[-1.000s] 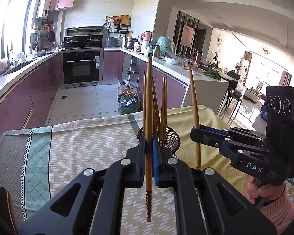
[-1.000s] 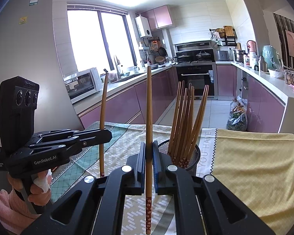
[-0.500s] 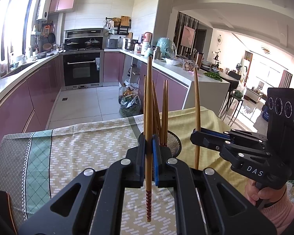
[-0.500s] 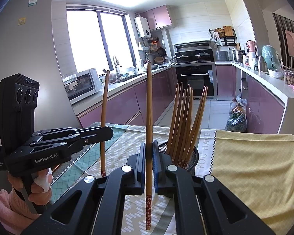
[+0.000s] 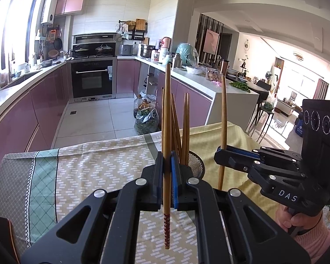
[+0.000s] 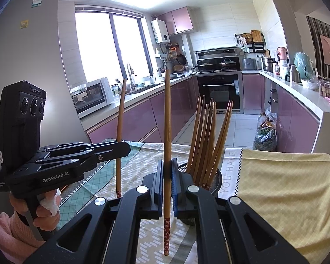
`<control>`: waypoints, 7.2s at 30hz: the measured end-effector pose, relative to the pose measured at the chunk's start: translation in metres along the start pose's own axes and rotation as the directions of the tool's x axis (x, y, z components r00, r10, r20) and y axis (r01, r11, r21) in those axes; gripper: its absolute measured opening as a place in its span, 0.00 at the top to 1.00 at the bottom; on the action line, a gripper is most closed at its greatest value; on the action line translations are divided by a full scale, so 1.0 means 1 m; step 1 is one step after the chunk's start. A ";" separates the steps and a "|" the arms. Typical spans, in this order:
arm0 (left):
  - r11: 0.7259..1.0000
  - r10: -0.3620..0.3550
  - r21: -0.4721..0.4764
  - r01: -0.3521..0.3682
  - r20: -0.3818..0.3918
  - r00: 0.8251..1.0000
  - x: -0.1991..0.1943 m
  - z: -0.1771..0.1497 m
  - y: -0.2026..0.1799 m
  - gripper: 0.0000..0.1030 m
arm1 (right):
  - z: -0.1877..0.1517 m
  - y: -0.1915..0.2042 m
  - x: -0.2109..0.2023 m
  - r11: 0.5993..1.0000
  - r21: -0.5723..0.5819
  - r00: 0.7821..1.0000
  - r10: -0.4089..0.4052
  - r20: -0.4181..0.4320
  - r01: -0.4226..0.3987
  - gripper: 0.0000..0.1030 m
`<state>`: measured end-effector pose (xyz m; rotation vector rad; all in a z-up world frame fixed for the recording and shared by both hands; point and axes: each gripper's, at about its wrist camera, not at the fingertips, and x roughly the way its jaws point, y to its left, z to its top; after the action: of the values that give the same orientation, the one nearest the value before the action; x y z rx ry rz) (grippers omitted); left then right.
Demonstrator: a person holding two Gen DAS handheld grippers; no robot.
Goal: Organize utensils
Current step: 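Carry both upright chopsticks over the mesh cup with both tools, then lower the left tool's chopstick into the mesh cup while the right tool lowers its own, then open both tools to release the chopsticks into the cup and withdraw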
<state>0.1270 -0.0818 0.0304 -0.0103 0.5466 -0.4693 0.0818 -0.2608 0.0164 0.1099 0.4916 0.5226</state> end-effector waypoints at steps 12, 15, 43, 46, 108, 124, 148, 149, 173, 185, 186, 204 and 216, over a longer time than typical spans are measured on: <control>1.000 0.012 0.012 -0.012 0.014 1.000 0.006 0.008 0.002 0.93 | 0.007 0.003 0.000 1.000 -0.002 1.000 -0.006 0.010 0.006 0.94; 1.000 0.012 0.012 -0.012 0.015 1.000 0.006 0.009 0.002 0.93 | 0.008 0.003 0.000 1.000 -0.003 1.000 -0.006 0.012 0.006 0.94; 0.999 0.028 0.027 -0.028 0.026 0.999 0.017 0.026 0.003 0.93 | 0.017 0.004 -0.002 1.000 0.000 0.999 -0.013 0.034 0.013 0.94; 0.999 0.031 0.030 -0.032 0.032 0.999 0.018 0.027 0.003 0.93 | 0.019 0.004 -0.001 1.000 0.003 0.999 -0.012 0.041 0.012 0.94; 1.000 0.007 0.009 -0.008 0.103 0.995 0.039 0.063 -0.011 0.93 | 0.037 -0.004 0.005 0.999 0.039 0.994 -0.025 0.103 0.021 0.94; 1.000 0.007 -0.001 -0.007 0.096 0.995 0.045 0.064 -0.008 0.93 | 0.044 -0.012 0.019 0.998 0.061 0.995 -0.035 0.094 0.029 0.94; 1.000 -0.017 -0.007 0.018 0.120 0.993 0.042 0.065 -0.004 0.93 | 0.049 -0.017 0.028 0.997 0.068 0.994 -0.030 0.108 0.023 0.94; 1.000 -0.019 -0.010 0.020 0.121 0.992 0.042 0.065 -0.004 0.93 | 0.049 -0.018 0.029 0.997 0.071 0.994 -0.029 0.107 0.022 0.94; 1.000 -0.017 -0.014 0.019 0.092 0.996 0.049 0.070 -0.004 0.93 | 0.045 -0.023 0.041 0.996 0.079 0.997 -0.036 0.075 0.030 0.94; 1.000 -0.010 -0.002 0.010 0.064 0.998 0.053 0.068 -0.007 0.93 | 0.040 -0.029 0.047 0.995 0.094 0.998 -0.036 0.059 0.030 0.94; 1.000 -0.009 0.000 0.009 0.061 0.998 0.053 0.067 -0.007 0.93 | 0.038 -0.030 0.047 0.995 0.095 0.998 -0.035 0.058 0.030 0.94; 0.999 -0.021 0.041 0.023 -0.049 0.999 0.068 0.050 -0.007 0.93 | 0.020 -0.034 0.064 0.994 0.106 0.999 -0.029 -0.025 0.032 0.94; 0.999 -0.011 0.033 0.013 -0.088 0.996 0.086 0.042 -0.005 0.93 | 0.011 -0.037 0.075 0.993 0.112 0.995 -0.037 -0.087 0.047 0.94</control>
<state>0.2104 -0.1279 0.0245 0.0396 0.6253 -0.4923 0.1604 -0.2543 -0.0134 0.1870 0.6061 0.4591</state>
